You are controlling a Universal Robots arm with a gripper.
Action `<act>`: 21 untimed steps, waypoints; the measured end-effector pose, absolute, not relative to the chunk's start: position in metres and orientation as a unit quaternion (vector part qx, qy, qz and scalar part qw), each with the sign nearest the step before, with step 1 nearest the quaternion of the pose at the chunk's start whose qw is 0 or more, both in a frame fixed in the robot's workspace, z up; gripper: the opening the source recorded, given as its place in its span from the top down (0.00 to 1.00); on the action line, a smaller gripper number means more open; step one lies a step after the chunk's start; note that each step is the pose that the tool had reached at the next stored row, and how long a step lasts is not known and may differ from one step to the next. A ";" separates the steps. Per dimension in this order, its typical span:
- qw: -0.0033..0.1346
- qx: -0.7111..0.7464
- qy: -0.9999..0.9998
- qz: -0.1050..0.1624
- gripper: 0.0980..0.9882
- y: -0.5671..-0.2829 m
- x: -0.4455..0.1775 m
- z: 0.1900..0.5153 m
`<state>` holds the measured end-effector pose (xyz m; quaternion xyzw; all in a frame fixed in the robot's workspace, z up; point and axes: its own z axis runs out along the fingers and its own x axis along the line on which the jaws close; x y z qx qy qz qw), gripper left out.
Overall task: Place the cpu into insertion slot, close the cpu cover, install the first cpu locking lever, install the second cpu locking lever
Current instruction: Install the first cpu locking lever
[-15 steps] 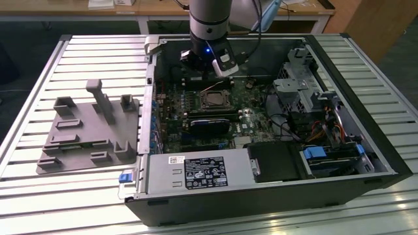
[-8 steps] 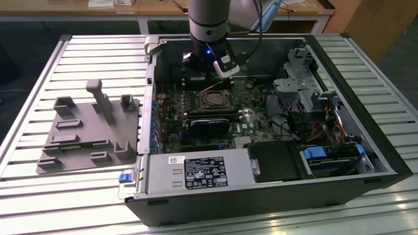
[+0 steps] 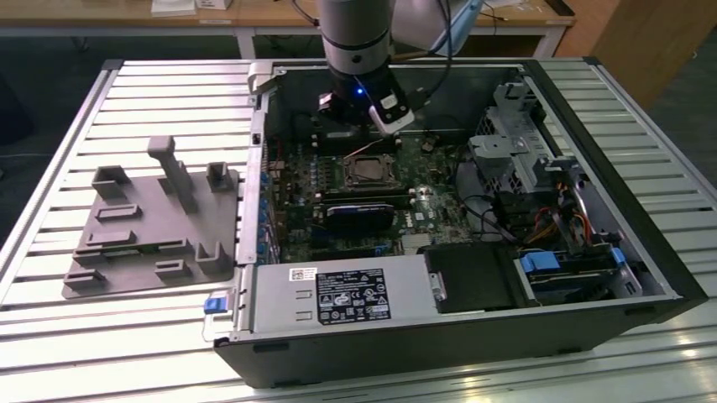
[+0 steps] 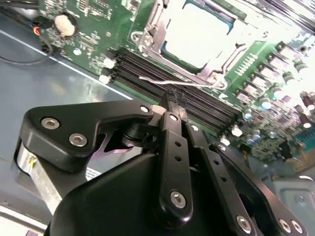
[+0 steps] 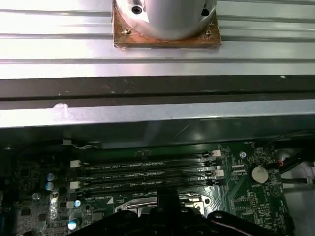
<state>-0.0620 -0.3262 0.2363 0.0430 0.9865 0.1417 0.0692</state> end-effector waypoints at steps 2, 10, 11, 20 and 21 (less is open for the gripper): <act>0.070 0.043 0.986 0.142 0.99 -0.326 -0.062 0.236; 0.076 0.043 0.986 0.141 0.99 -0.326 -0.062 0.233; 0.078 0.042 0.986 0.141 0.99 -0.326 -0.062 0.233; 0.087 0.042 0.986 0.134 0.99 -0.326 -0.062 0.227; 0.087 0.042 0.986 0.134 0.99 -0.326 -0.062 0.227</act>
